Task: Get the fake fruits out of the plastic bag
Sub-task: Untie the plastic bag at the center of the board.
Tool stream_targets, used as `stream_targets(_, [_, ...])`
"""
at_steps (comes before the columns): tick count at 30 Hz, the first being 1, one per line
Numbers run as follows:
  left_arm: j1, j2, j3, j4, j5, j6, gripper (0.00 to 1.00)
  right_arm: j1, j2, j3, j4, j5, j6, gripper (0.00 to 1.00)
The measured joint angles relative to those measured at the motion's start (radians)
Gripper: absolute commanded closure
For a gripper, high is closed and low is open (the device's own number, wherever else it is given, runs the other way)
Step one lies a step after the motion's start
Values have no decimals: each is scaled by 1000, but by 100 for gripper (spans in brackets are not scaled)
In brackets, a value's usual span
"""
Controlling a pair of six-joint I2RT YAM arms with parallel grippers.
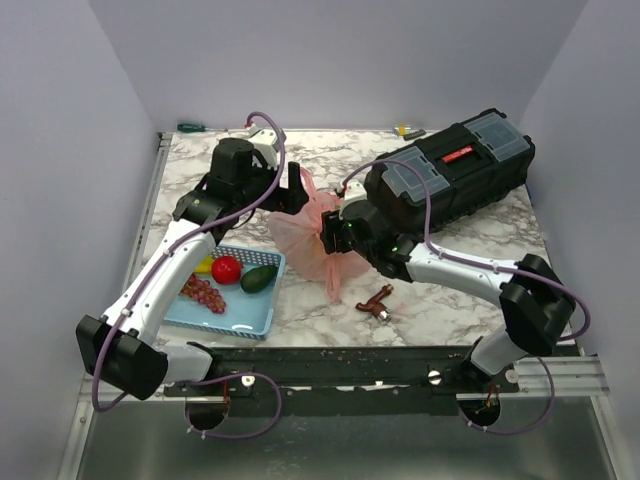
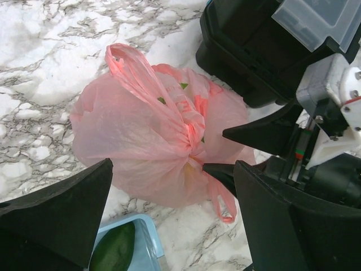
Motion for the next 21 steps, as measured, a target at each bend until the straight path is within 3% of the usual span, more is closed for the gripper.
stream_targets(6, [0, 25, 17, -10, 13, 0, 16, 0, 74, 26, 6, 26, 18, 52])
stream_targets(10, [0, 30, 21, -16, 27, -1, 24, 0, 82, 26, 13, 57, 23, 81])
stream_targets(12, [0, 39, 31, -17, 42, -2, 27, 0, 82, 26, 20, 72, 26, 89])
stream_targets(16, [0, 55, 34, -18, 67, -2, 31, 0, 75, 11, 50, 93, 32, 99])
stream_targets(21, [-9, 87, 42, -37, 93, -2, 35, 0, 45, -16, 79, 96, 31, 99])
